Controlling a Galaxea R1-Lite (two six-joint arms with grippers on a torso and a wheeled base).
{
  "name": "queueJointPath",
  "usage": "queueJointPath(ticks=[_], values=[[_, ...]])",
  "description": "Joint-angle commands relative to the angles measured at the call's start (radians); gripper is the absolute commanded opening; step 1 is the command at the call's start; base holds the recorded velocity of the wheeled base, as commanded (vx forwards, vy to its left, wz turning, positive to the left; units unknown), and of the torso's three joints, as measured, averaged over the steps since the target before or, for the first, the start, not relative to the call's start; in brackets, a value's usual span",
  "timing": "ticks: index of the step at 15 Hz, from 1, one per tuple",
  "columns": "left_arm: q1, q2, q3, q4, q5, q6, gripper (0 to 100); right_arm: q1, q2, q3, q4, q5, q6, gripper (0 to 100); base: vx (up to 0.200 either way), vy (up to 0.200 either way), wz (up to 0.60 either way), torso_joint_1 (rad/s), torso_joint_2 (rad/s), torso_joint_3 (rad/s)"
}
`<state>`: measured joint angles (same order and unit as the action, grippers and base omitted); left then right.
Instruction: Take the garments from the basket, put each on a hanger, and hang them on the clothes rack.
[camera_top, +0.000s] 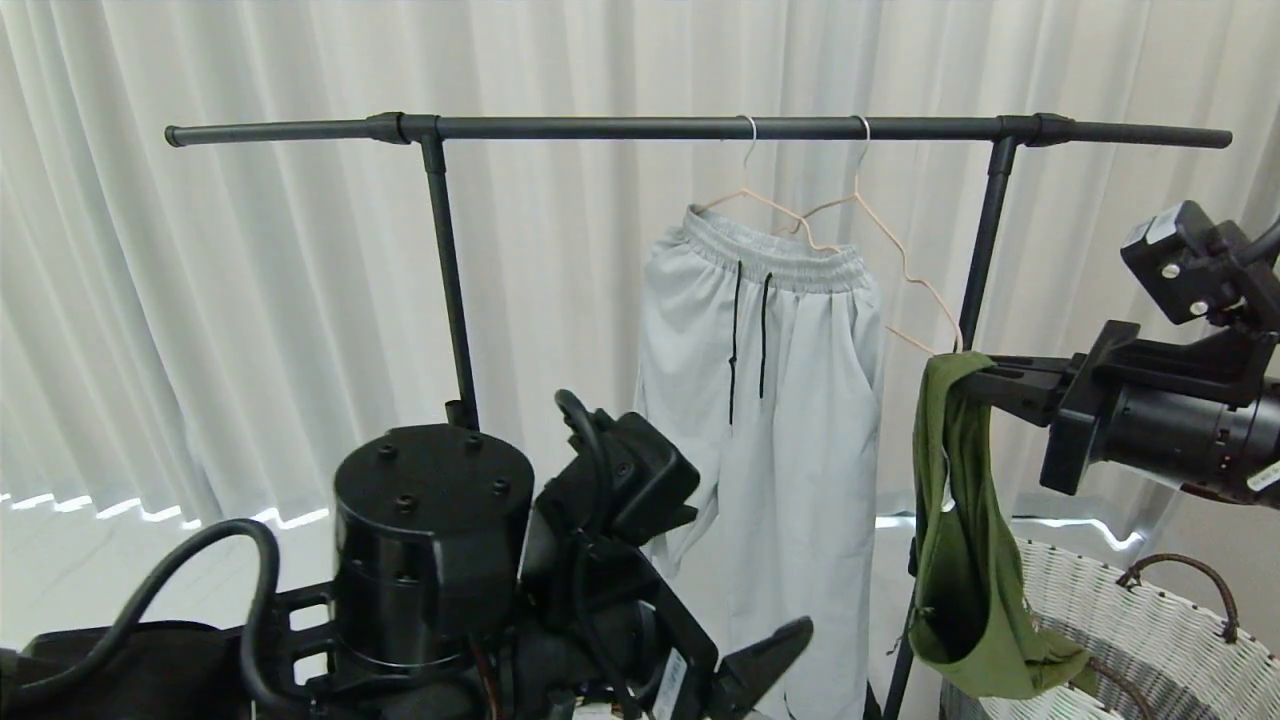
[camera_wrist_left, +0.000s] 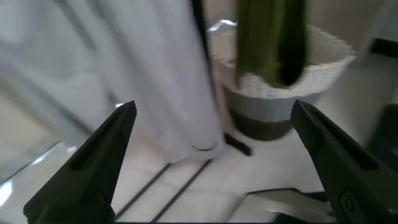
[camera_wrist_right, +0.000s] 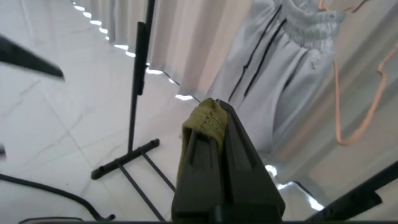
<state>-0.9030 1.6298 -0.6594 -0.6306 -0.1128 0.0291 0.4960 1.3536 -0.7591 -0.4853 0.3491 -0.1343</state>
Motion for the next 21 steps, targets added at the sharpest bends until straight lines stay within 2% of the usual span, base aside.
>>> queueJointPath(ticks=[1, 3, 6, 12, 14, 18, 21], values=[[-0.019, 0.051, -0.016, -0.003, -0.03, -0.003, 100, 0.026, 0.002, 0.012, -0.022, 0.001, 0.004, 0, 0.0, 0.0, 0.0, 0.0, 0.0, 0.0], [-0.02, 0.091, -0.062, -0.003, -0.047, -0.014, 100, 0.055, 0.013, 0.02, -0.059, 0.001, 0.007, 0, 0.0, 0.0, 0.0, 0.0, 0.0, 0.0], [-0.02, 0.148, -0.141, -0.003, -0.05, -0.086, 100, 0.081, 0.025, 0.02, -0.084, 0.001, 0.007, 0, 0.0, 0.0, 0.0, 0.0, 0.0, 0.0], [-0.019, 0.306, -0.252, -0.004, -0.048, -0.092, 100, 0.088, 0.028, 0.02, -0.104, 0.001, 0.007, 0, 0.0, 0.0, 0.0, 0.0, 0.0, 0.0], [0.024, 0.38, -0.298, -0.004, -0.045, -0.092, 100, 0.088, 0.024, 0.021, -0.104, 0.001, 0.007, 0, 0.0, 0.0, 0.0, 0.0, 0.0, 0.0], [0.079, 0.406, -0.226, -0.009, -0.038, -0.091, 100, 0.082, 0.019, 0.021, -0.104, 0.001, 0.007, 0, 0.0, 0.0, 0.0, 0.0, 0.0, 0.0], [0.093, 0.401, -0.143, -0.116, -0.036, -0.084, 100, 0.082, 0.019, 0.02, -0.105, 0.001, 0.005, 0, 0.0, 0.0, 0.0, 0.0, 0.0, 0.0]])
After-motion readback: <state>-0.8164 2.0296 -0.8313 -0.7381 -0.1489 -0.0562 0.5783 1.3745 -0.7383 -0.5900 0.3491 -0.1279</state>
